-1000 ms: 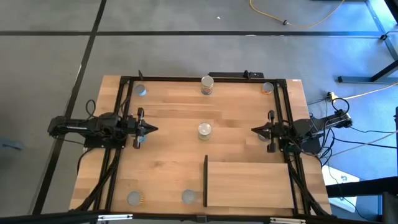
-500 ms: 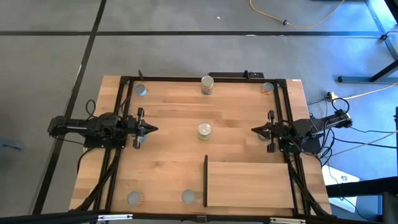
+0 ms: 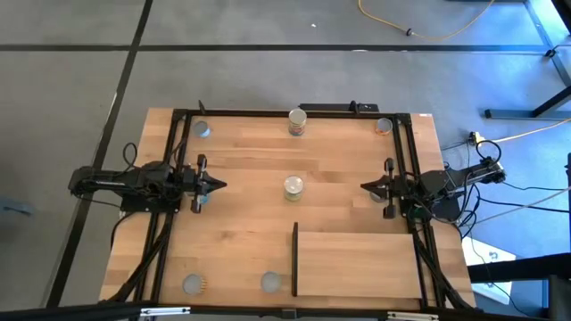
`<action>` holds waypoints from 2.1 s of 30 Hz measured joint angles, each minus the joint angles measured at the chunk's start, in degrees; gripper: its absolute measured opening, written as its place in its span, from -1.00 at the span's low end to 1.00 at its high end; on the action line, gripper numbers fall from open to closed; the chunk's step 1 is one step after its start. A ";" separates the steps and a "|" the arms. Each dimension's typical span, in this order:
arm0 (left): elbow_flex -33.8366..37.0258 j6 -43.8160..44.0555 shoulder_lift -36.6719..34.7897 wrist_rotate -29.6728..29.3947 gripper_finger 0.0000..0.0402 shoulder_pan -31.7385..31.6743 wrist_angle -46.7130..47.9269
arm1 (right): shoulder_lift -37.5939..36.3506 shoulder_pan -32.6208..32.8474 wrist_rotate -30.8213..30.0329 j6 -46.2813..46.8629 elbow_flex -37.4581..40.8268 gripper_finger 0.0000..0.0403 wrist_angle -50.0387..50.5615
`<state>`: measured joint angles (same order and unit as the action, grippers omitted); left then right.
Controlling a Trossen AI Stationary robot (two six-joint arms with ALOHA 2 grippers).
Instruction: Pick and place cans onto a shelf
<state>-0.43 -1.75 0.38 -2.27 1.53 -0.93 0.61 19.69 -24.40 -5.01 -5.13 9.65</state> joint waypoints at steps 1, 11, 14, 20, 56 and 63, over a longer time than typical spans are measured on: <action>0.00 -0.29 0.00 -0.01 -1.00 0.00 0.01 | 0.01 0.01 -0.02 0.01 0.00 -0.97 0.02; 0.02 -5.95 0.01 -2.68 -1.00 0.03 -0.51 | -0.01 0.01 0.00 0.37 0.00 -0.97 -0.11; 0.02 -12.78 0.00 -8.48 -1.00 0.03 -1.57 | 0.01 0.01 -0.04 2.65 0.00 -0.97 -1.64; -5.13 -10.50 0.02 -18.70 -1.00 0.01 -0.88 | -0.01 -0.01 -0.02 0.96 -0.02 -0.97 -5.05; -70.60 39.53 58.56 -16.29 -1.00 -9.85 76.42 | 31.36 -0.01 -21.57 22.03 -45.77 -0.97 36.81; -70.58 33.14 58.95 -14.39 -1.00 -10.52 76.91 | 35.47 -0.03 -15.37 30.82 -49.04 -0.97 37.77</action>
<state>-71.00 31.40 59.33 -16.67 -8.99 75.98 36.09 19.66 -39.77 25.81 -54.17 47.42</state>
